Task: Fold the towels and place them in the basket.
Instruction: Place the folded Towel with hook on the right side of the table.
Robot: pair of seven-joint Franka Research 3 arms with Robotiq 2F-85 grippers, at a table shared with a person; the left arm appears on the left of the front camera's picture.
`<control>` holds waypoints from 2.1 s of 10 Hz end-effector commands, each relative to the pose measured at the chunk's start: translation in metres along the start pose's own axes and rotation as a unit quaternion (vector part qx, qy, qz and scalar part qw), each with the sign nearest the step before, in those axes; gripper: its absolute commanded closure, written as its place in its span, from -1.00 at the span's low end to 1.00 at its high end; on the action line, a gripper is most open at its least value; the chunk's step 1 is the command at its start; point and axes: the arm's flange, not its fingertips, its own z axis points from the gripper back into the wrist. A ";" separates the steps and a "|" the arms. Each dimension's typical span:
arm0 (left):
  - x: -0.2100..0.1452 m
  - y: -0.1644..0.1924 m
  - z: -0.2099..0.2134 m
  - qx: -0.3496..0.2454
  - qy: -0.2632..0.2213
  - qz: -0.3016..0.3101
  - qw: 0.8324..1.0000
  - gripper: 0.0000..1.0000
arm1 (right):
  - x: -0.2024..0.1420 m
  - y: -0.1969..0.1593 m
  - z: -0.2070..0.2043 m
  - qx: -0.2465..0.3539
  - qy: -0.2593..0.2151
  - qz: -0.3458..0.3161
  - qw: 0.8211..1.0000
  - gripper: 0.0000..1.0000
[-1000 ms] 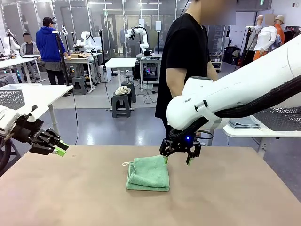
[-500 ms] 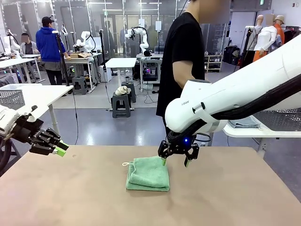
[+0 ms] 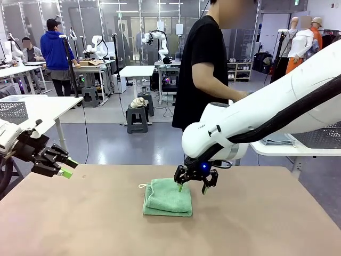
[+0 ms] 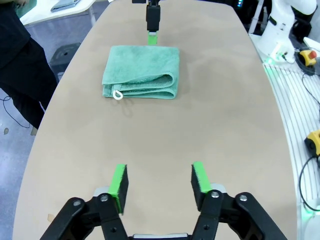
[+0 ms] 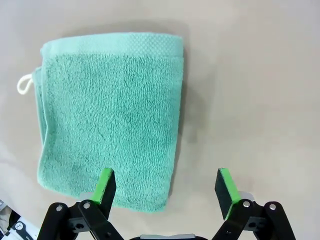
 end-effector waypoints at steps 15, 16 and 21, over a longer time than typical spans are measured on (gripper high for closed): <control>0.002 -0.010 0.004 0.013 -0.012 -0.015 1.000 -1.00 | 0.031 -0.001 -0.034 0.034 -0.023 -0.019 0.999 0.56; 0.002 -0.010 0.005 0.013 -0.011 -0.015 1.000 -1.00 | 0.031 -0.001 -0.034 0.034 -0.021 -0.017 0.999 0.27; 0.001 -0.012 0.004 0.010 -0.011 -0.018 1.000 -1.00 | 0.030 -0.002 -0.032 0.028 -0.031 -0.014 0.999 1.00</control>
